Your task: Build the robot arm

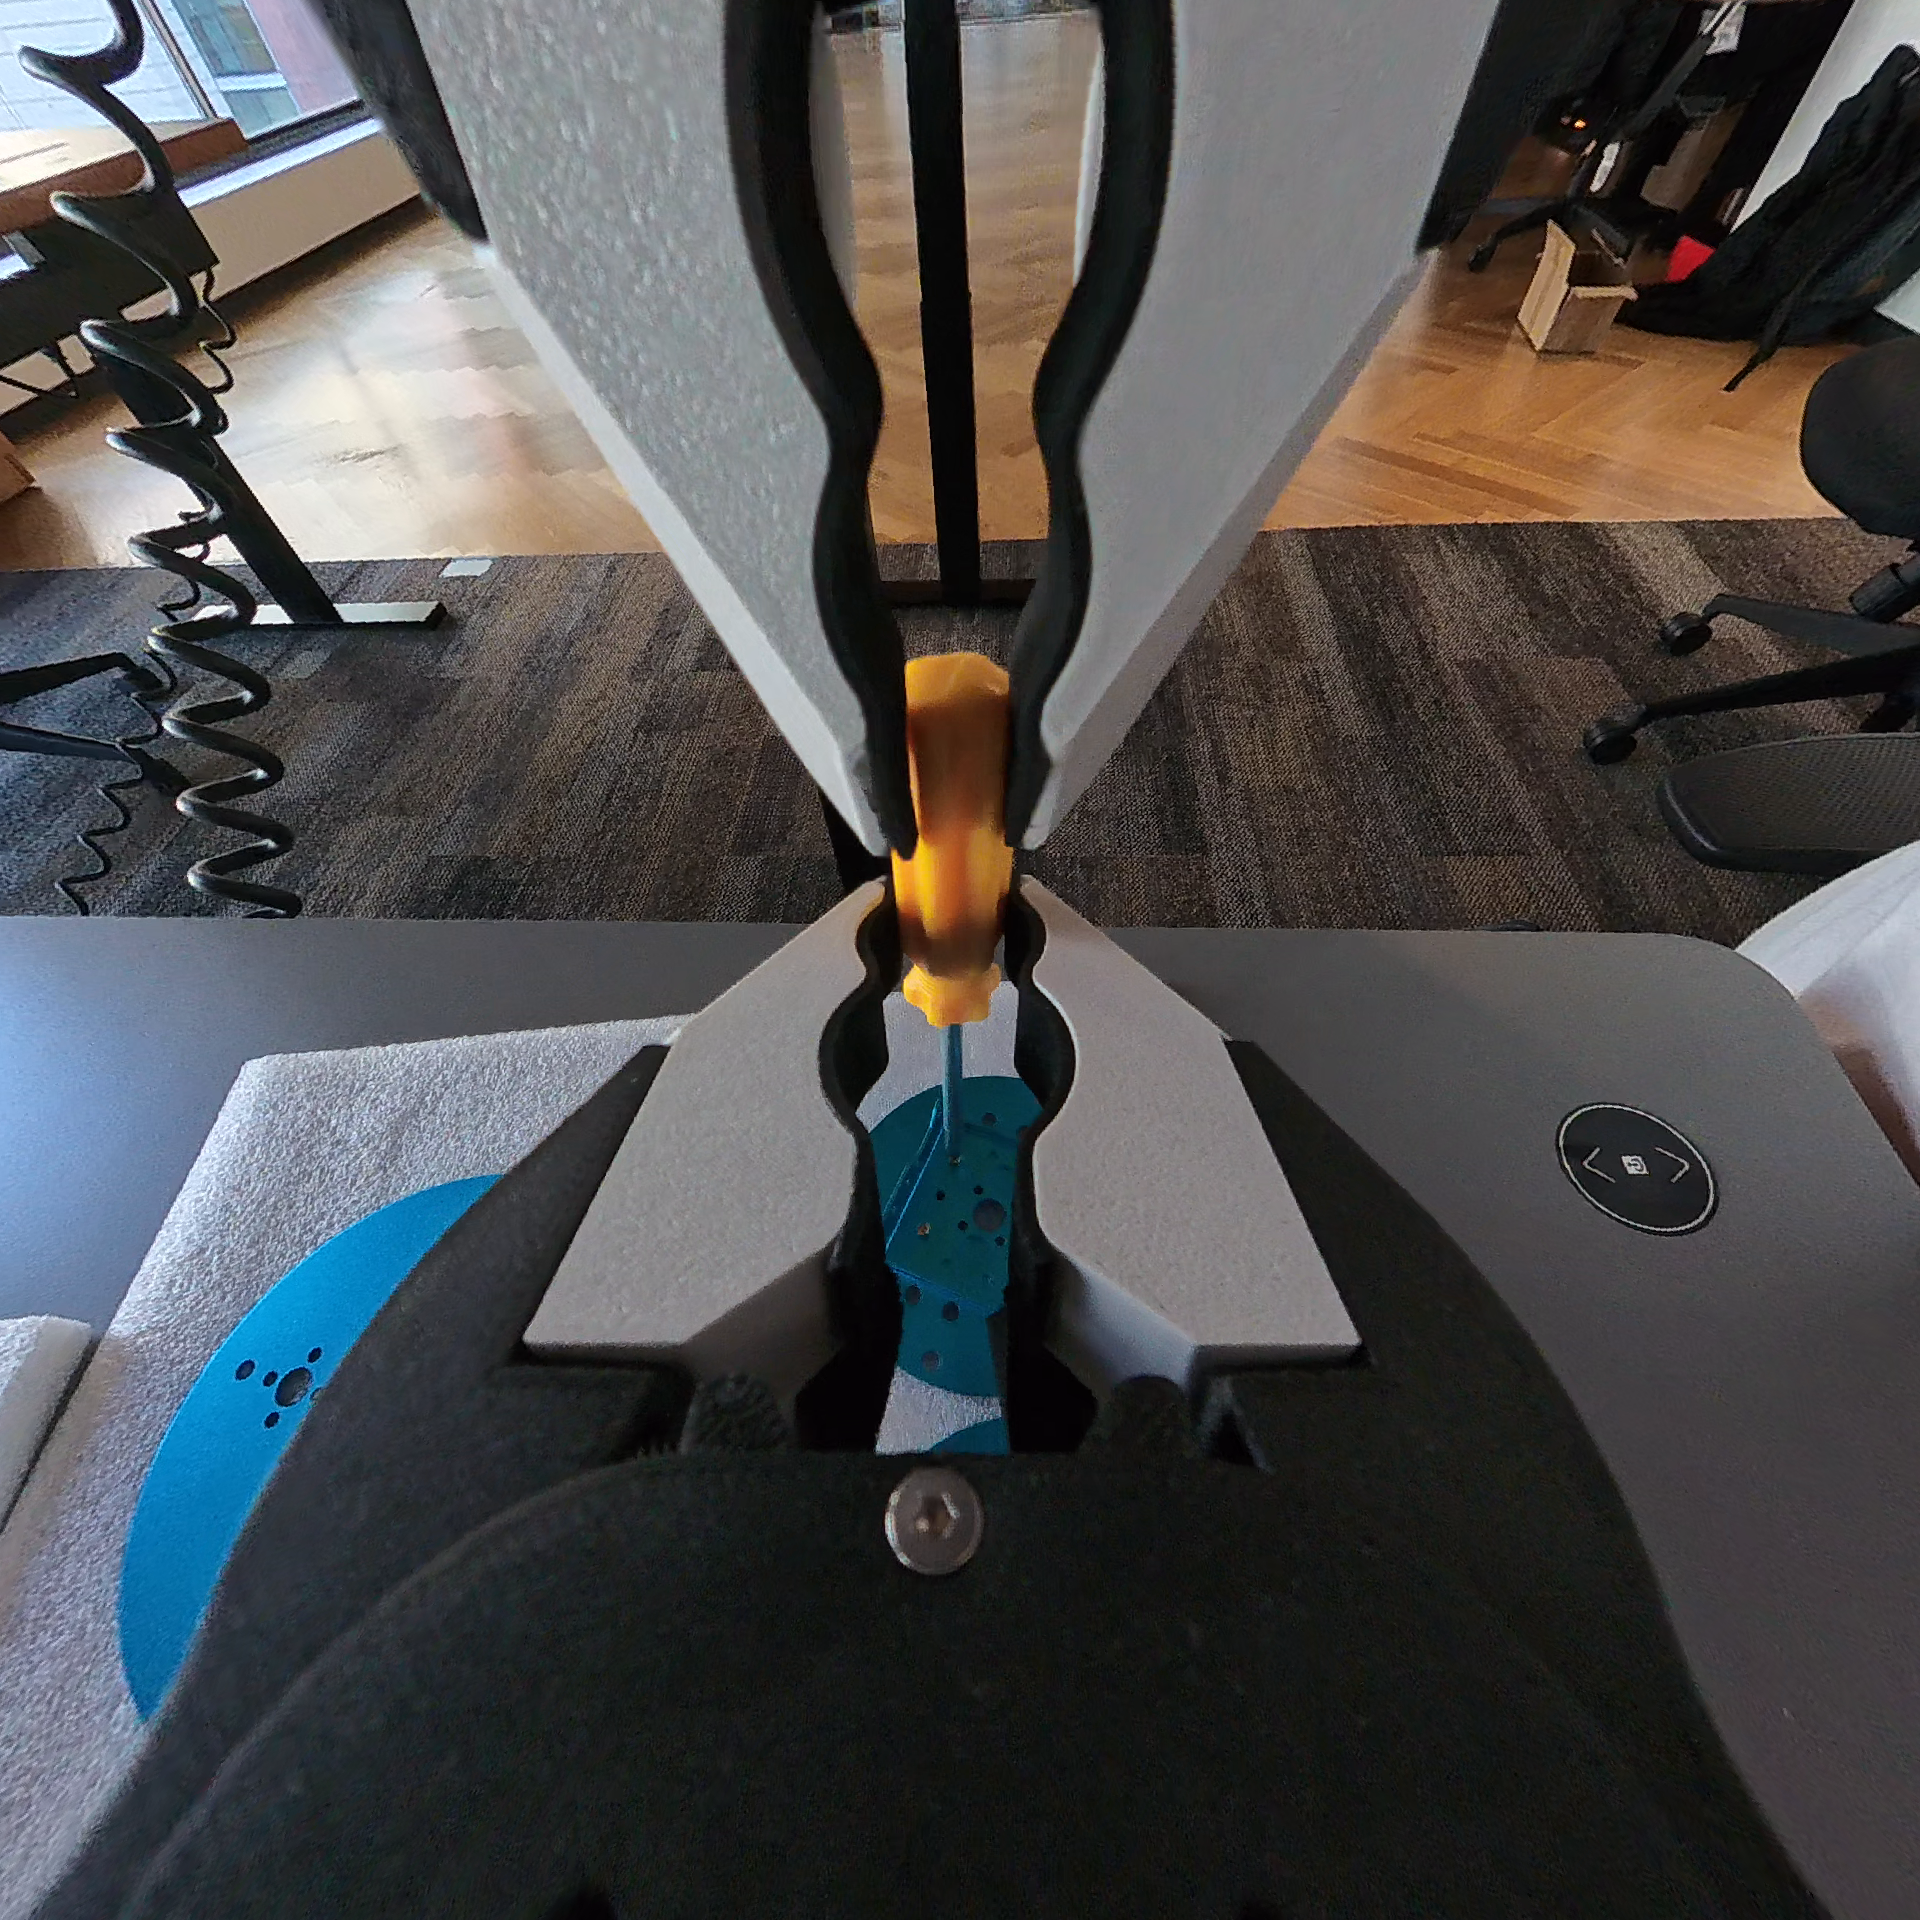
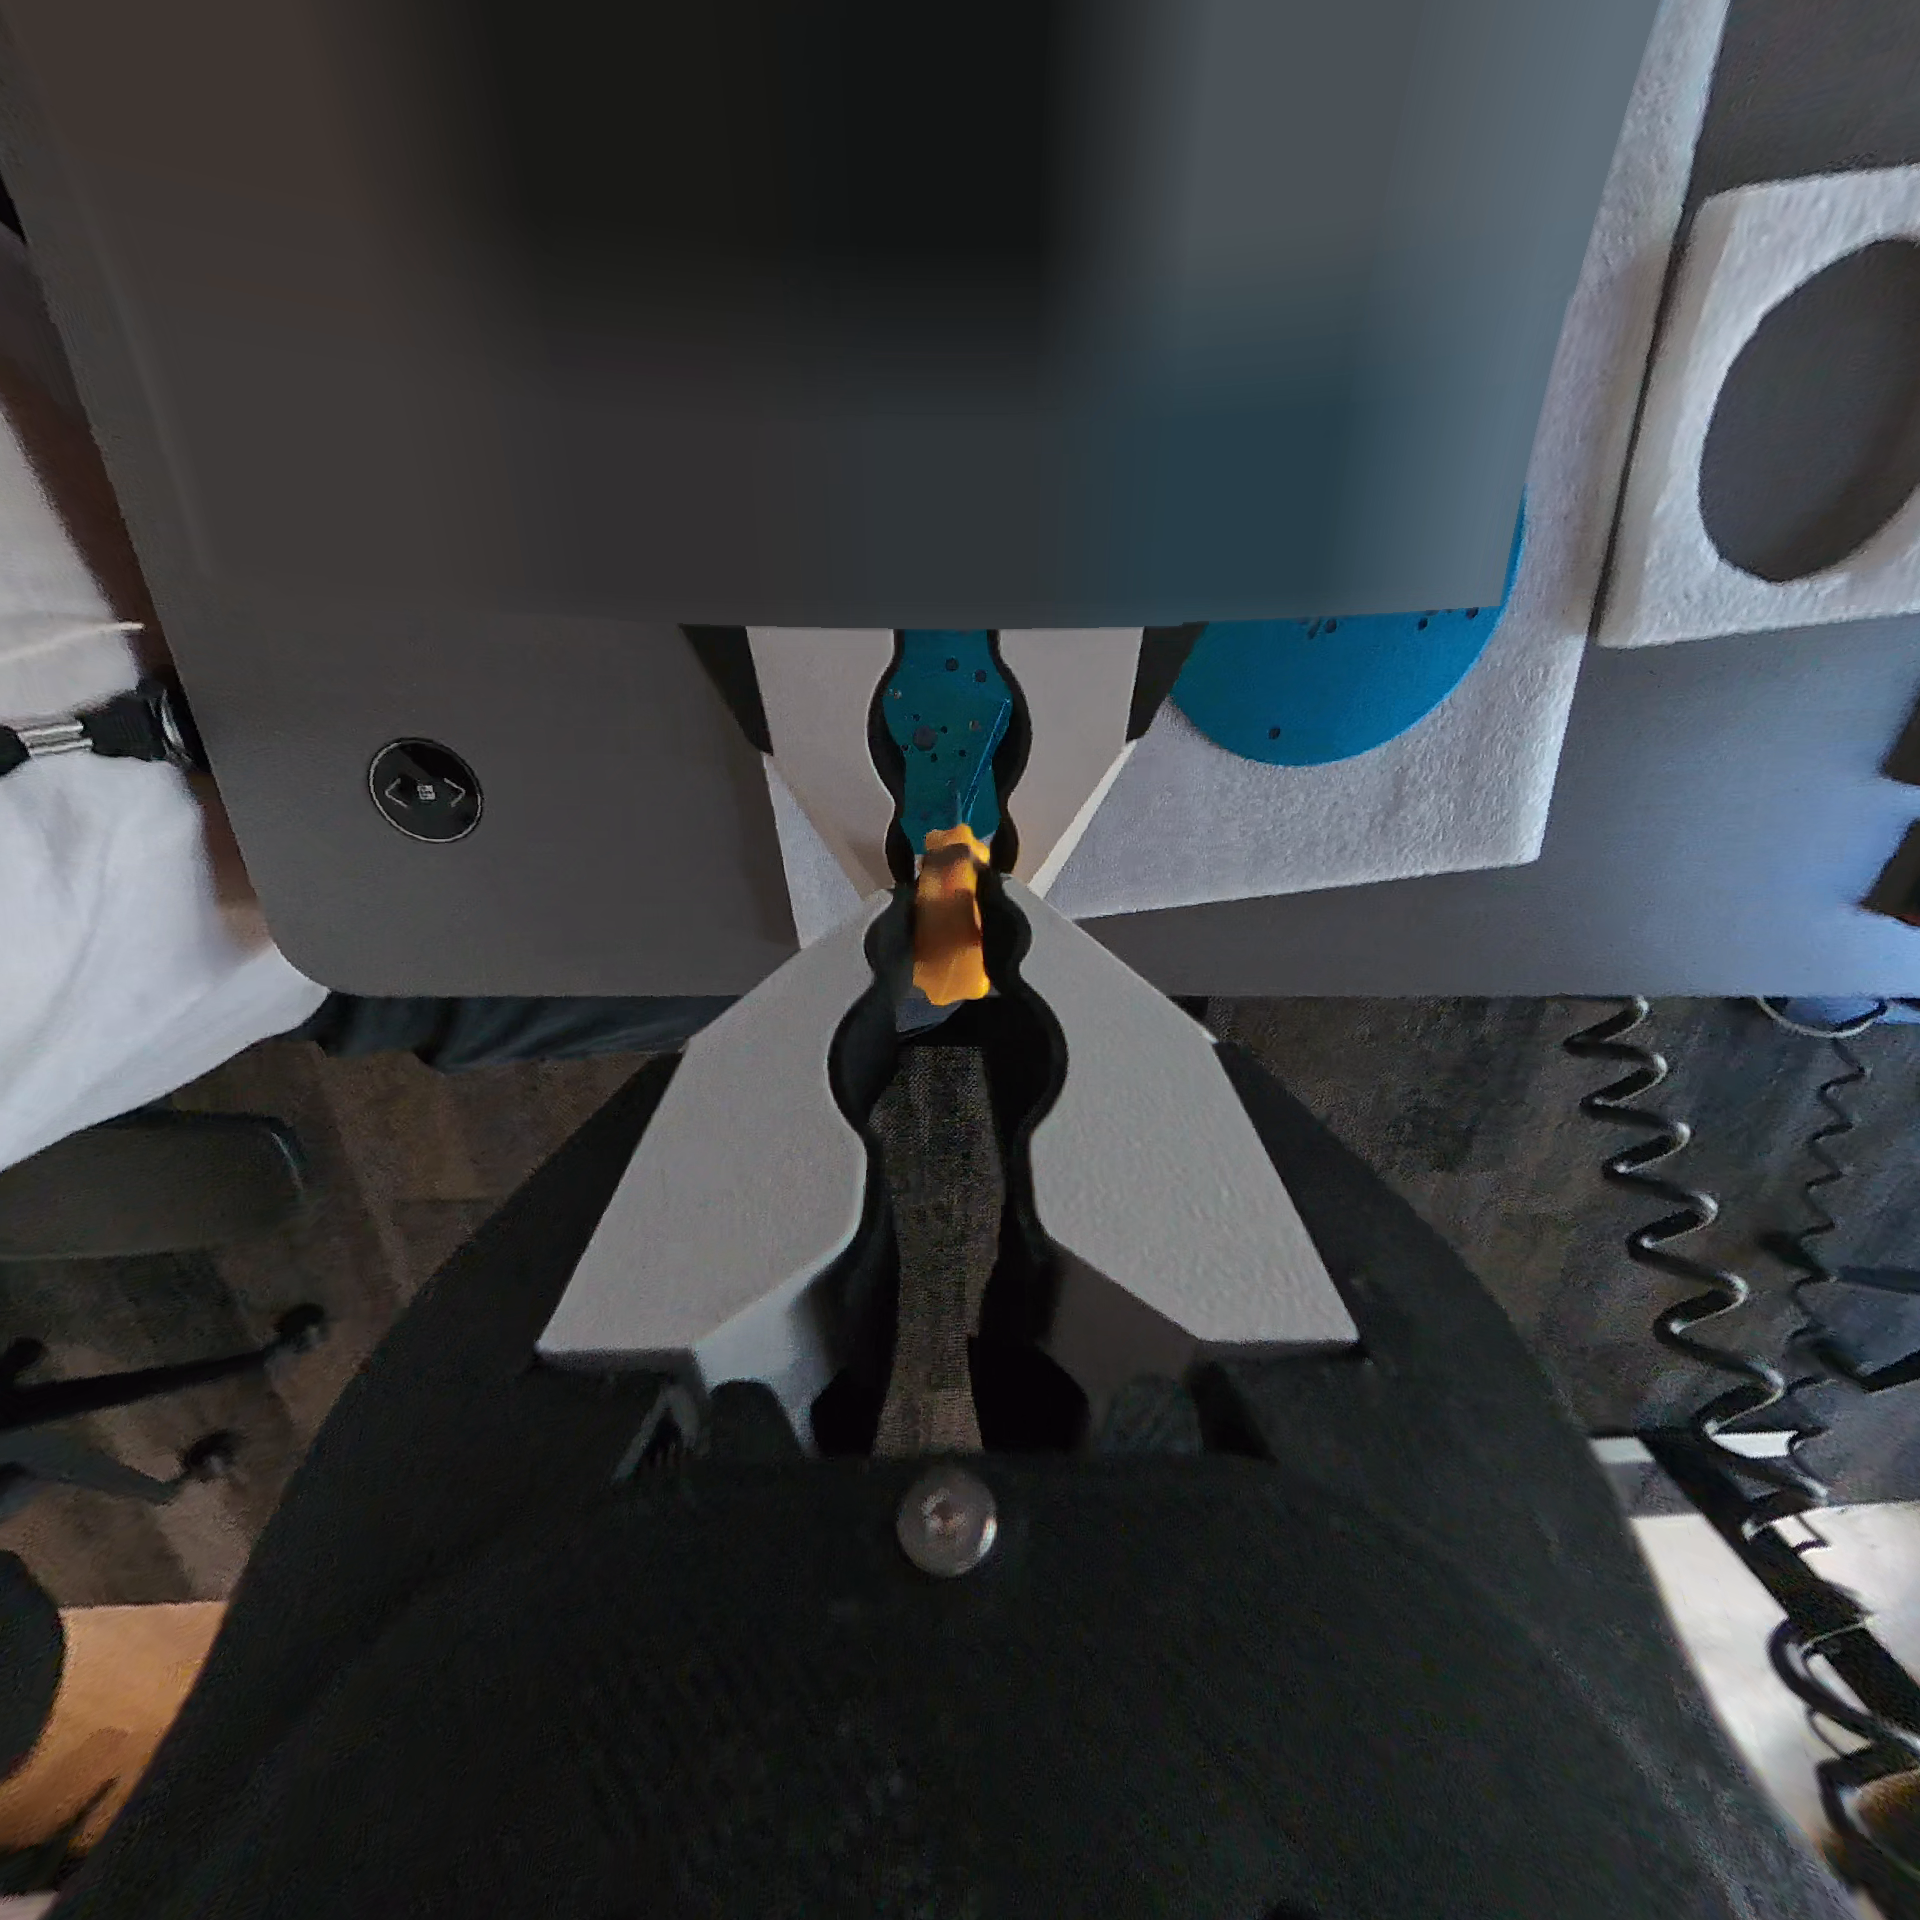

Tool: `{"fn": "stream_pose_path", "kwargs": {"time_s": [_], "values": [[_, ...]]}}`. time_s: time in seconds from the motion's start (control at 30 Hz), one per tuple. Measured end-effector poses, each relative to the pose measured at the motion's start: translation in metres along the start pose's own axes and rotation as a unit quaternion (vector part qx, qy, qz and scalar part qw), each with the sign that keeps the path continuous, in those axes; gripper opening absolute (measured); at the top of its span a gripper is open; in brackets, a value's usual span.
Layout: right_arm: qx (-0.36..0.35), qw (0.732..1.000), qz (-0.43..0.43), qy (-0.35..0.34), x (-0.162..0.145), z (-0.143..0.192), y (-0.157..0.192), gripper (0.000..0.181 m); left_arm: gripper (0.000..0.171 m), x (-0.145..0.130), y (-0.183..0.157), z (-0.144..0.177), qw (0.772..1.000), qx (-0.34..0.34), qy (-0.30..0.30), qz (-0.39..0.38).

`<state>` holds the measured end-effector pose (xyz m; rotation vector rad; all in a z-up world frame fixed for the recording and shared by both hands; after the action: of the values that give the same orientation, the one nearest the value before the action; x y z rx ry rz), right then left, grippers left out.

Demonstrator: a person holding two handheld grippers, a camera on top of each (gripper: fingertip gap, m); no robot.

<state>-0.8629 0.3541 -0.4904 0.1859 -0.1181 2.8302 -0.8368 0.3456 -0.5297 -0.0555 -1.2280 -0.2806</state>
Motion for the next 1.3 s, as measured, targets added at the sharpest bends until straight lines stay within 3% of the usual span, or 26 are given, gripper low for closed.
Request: {"fn": "stream_pose_path", "kwargs": {"time_s": [0.1, 0.23, 0.37, 0.67, 0.87, 1.03, 1.2, 1.3], "values": [[-0.005, 1.0, -0.001, -0.011, 0.0, 0.0, 0.003, 0.012, 0.017, 0.0, -0.002, 0.0, 1.0, -0.007, -0.002, -0.01], [-0.015, 0.995, 0.094, -0.033, -0.003, 0.004, 0.001, 0.023, 0.017, 0.0, -0.002, -0.002, 1.0, -0.01, 0.001, -0.016], [-0.008, 0.993, 0.12, -0.008, -0.013, 0.003, 0.0, 0.017, 0.017, 0.0, -0.002, -0.001, 1.0, -0.011, 0.0, -0.013], [-0.013, 0.992, 0.122, -0.018, -0.008, 0.001, 0.0, 0.024, 0.017, 0.0, -0.002, 0.0, 1.0, -0.016, 0.003, -0.016], [-0.003, 0.992, 0.12, -0.028, -0.006, 0.002, 0.002, 0.019, 0.017, 0.0, -0.002, -0.001, 1.0, -0.018, 0.003, -0.016], [0.001, 0.998, 0.067, -0.019, -0.007, 0.002, 0.001, 0.019, 0.017, 0.0, -0.002, -0.001, 1.0, -0.014, 0.003, -0.011], [-0.007, 0.998, -0.062, -0.02, -0.008, 0.002, -0.003, 0.017, 0.015, -0.002, -0.001, -0.003, 1.0, -0.003, 0.011, -0.011], [-0.021, 0.995, -0.093, -0.015, -0.009, 0.002, -0.002, 0.018, 0.015, -0.002, -0.001, -0.004, 1.0, -0.003, 0.012, -0.011]]}}
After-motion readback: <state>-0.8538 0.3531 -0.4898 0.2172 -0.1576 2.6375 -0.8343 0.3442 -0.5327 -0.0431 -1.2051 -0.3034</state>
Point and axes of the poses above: each gripper's, where its closed fingertips meet, z back along the fingers, x out of its top, y = z × x across the jaws, the point moved 1 cm from there along z, back along the fingers, and after that the axes turned 3 degrees about -z, right-handed, at the moved point
